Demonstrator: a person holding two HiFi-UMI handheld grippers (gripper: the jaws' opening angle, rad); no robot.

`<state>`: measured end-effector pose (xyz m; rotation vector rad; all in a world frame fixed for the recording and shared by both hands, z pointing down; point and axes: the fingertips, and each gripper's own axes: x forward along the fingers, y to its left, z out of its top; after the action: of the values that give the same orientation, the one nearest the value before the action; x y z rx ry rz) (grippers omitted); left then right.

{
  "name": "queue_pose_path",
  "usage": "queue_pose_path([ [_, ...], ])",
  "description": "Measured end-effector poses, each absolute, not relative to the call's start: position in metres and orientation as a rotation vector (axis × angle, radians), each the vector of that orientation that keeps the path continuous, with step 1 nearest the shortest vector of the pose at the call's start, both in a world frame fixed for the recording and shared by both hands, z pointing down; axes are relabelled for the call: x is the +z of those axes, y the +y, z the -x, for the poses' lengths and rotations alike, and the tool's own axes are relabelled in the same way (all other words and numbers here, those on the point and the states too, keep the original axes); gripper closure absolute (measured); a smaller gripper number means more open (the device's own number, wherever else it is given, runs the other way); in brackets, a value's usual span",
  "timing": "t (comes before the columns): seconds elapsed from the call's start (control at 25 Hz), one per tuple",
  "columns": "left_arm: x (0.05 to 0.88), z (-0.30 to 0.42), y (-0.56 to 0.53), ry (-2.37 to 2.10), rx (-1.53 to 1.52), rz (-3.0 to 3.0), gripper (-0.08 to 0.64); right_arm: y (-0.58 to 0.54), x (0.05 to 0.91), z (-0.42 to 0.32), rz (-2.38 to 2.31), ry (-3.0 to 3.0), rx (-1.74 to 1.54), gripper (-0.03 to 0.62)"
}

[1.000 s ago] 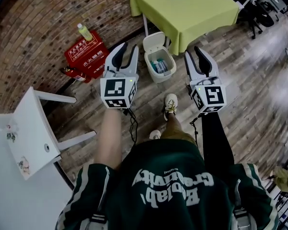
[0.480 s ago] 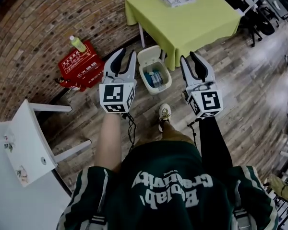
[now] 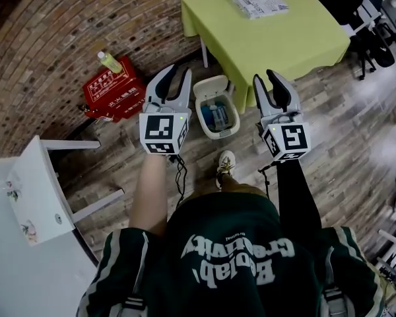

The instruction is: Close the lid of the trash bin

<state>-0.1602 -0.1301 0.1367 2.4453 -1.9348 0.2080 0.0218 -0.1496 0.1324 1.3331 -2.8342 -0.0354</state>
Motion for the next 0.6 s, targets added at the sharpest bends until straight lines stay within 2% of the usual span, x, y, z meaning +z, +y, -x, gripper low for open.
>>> queue_pose_path([
  [0.6,0.148,0.142,-0.194,-1.974,0.283,-2.409,0.456,-0.225,0.159,-0.024,-1.227,-2.910,0.064,0.456],
])
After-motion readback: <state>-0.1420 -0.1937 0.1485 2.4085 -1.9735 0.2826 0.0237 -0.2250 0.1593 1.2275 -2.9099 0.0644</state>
